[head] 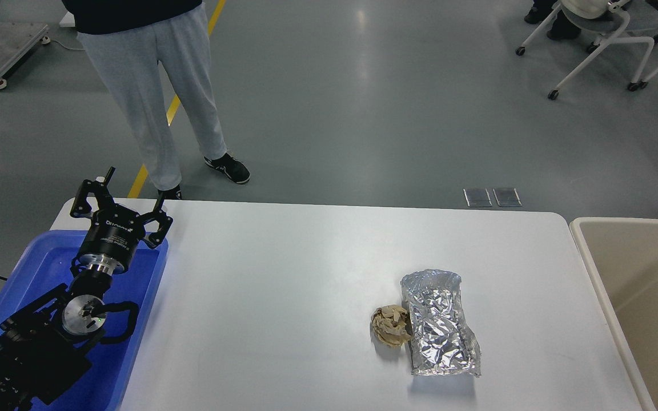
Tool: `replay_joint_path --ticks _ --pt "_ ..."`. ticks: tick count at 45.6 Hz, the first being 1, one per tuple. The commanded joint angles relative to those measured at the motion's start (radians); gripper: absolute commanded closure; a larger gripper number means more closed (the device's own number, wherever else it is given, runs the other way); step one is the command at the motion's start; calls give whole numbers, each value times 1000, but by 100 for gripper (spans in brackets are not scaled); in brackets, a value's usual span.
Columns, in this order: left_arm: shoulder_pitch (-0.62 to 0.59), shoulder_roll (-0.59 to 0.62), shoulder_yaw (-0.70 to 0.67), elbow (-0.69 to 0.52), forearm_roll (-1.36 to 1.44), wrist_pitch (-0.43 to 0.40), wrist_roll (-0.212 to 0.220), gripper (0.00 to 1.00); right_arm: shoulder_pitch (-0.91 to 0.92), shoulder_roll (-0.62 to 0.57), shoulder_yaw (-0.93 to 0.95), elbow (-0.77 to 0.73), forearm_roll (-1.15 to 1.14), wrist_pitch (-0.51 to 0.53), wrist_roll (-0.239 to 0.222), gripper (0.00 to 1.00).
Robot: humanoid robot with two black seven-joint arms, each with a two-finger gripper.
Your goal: Tidy desktop
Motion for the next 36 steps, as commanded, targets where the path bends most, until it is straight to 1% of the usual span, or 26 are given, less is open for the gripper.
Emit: replay_joint_path --ticks 1,6,10,22,24,27,29,33,36 --pt "0 0 0 0 0 0 0 0 -6 -5 0 0 4 2 0 1" --pt "0 0 0 0 0 0 0 0 -1 -5 0 1 4 5 0 0" --pt "0 0 0 0 0 0 0 0 5 -5 -3 -5 4 -4 11 1" --pt "0 0 0 0 0 -2 0 0 25 -7 -28 -3 2 19 9 0" --pt "0 0 0 2 0 -2 0 0 39 -14 -11 1 2 54 9 0" --pt "0 0 0 0 0 0 0 0 47 -39 6 1 8 173 9 0" --pt "0 0 2 0 0 0 0 0 50 -59 32 1 31 221 9 0" --pt "0 0 0 0 0 -2 0 0 51 -79 81 24 57 254 9 0" --pt "0 0 0 0 0 0 -1 0 56 -118 104 101 59 272 11 0"
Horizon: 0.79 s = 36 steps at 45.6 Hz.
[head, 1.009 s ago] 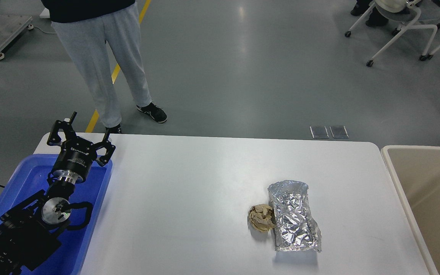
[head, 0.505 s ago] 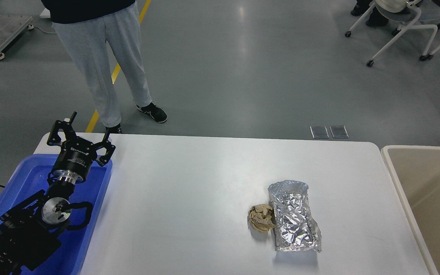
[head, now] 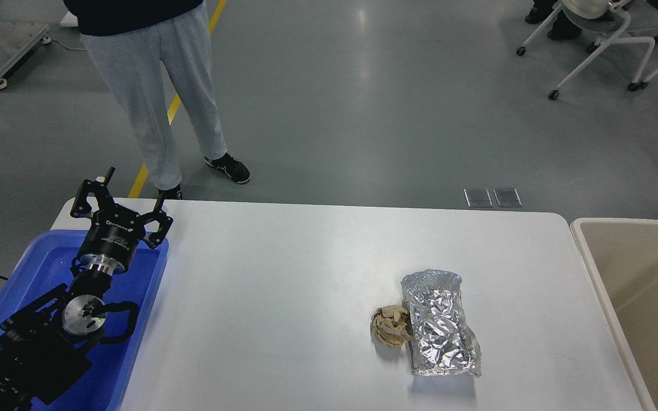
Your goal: Tidy desktop
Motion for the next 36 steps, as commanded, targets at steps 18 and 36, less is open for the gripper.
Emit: replay_joint_path --ticks 18,36 --pt "0 0 1 0 0 0 0 0 -56 -293 584 766 -17 133 30 0" --pt "0 0 1 0 0 0 0 0 -136 -156 760 922 -22 124 183 0"
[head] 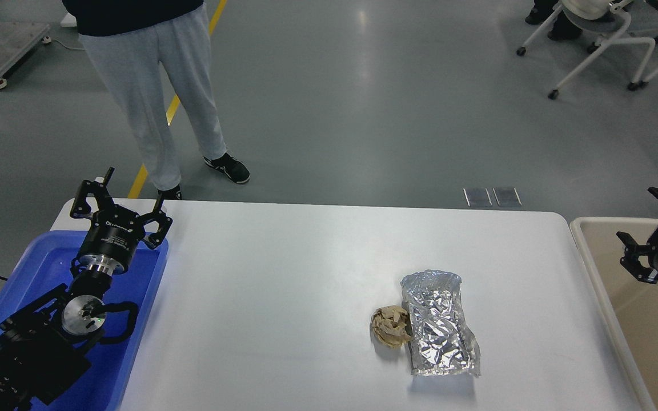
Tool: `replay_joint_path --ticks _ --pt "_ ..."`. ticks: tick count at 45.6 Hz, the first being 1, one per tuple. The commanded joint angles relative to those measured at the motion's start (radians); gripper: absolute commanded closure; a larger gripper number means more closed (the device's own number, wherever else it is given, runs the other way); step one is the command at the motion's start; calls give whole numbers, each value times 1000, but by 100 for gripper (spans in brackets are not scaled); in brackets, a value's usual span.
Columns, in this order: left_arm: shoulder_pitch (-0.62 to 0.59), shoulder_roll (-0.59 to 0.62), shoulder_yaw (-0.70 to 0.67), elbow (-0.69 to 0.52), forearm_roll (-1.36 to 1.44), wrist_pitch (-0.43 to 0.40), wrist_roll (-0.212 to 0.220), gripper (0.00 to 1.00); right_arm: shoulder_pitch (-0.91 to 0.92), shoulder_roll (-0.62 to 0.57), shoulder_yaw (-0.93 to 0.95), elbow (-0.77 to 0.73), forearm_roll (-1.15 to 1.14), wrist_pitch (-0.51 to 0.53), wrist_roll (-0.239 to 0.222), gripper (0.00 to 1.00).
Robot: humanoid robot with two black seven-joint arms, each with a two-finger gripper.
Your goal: Tidy desktop
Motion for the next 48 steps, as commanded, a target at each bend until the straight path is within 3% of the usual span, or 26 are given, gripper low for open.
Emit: replay_joint_path --ticks 1,5,20,48 --pt "0 0 -1 0 0 0 0 0 -49 91 109 92 -5 1 141 0" --pt "0 0 0 0 0 0 0 0 -53 141 109 86 -5 1 187 0" --pt "0 0 -1 0 0 0 0 0 -49 241 92 26 -7 -19 267 0" --pt "0 0 0 0 0 0 0 0 -50 290 89 11 7 -27 269 0"
